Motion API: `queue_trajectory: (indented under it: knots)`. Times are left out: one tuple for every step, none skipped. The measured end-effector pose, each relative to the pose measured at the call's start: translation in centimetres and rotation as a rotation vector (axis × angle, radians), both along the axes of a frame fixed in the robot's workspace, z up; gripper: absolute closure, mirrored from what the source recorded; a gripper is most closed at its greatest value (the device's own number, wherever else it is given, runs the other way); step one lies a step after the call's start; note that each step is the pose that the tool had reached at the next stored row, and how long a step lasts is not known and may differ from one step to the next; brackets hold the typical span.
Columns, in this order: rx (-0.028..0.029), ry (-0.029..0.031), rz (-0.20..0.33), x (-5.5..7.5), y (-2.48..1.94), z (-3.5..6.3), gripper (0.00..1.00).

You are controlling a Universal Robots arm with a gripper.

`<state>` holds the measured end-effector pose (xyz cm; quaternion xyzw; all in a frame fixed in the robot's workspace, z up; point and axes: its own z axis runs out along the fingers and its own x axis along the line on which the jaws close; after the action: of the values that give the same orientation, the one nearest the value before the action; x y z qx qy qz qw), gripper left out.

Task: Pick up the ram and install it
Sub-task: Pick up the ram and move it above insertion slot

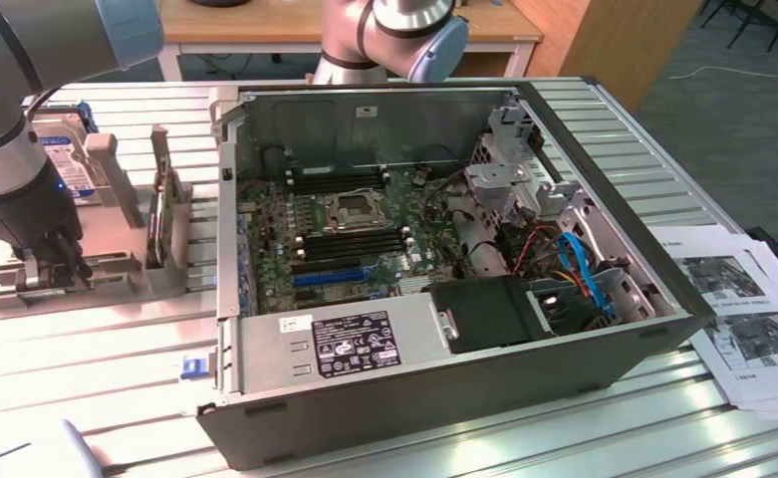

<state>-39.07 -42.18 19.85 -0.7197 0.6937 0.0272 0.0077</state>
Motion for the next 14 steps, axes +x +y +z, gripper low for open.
queue_trajectory:
  knots:
    - [0.0, 0.0, 0.0, 0.0, 0.0, 0.0, 0.76]
    - [0.0, 0.0001, 0.0, 0.0, 0.0, 0.0, 0.76]
    - [0.0001, -0.0001, 0.0, 0.0, 0.0, -0.01, 0.76]
    - [0.0001, -0.0002, 0.0, 0.0, 0.0, -0.02, 0.76]
    - [0.0003, -0.0004, 0.0, 0.0, 0.03, -0.03, 0.76]
    - [0.0004, -0.0005, 0.0, -0.01, 0.09, -0.03, 0.76]
    - [0.0003, -0.0004, 0.0, -0.01, 0.1, -0.03, 0.76]
    - [0.0003, -0.0004, 0.0, 0.0, 0.1, -0.03, 0.76]
    - [0.0002, -0.0003, 0.0, 0.0, 0.1, -0.02, 0.76]
    - [0.0001, -0.0002, 0.0, 0.0, 0.1, -0.02, 0.76]
    - [0.0001, -0.0002, 0.0, 0.0, 0.1, -0.01, 0.76]
    - [0.0001, -0.0002, 0.0, 0.0, 0.1, -0.02, 0.76]
    - [0.0001, -0.0002, 0.0, 0.0, 0.1, -0.02, 0.76]
    - [0.0001, -0.0001, -0.001, 0.0, 0.09, -0.01, 0.76]
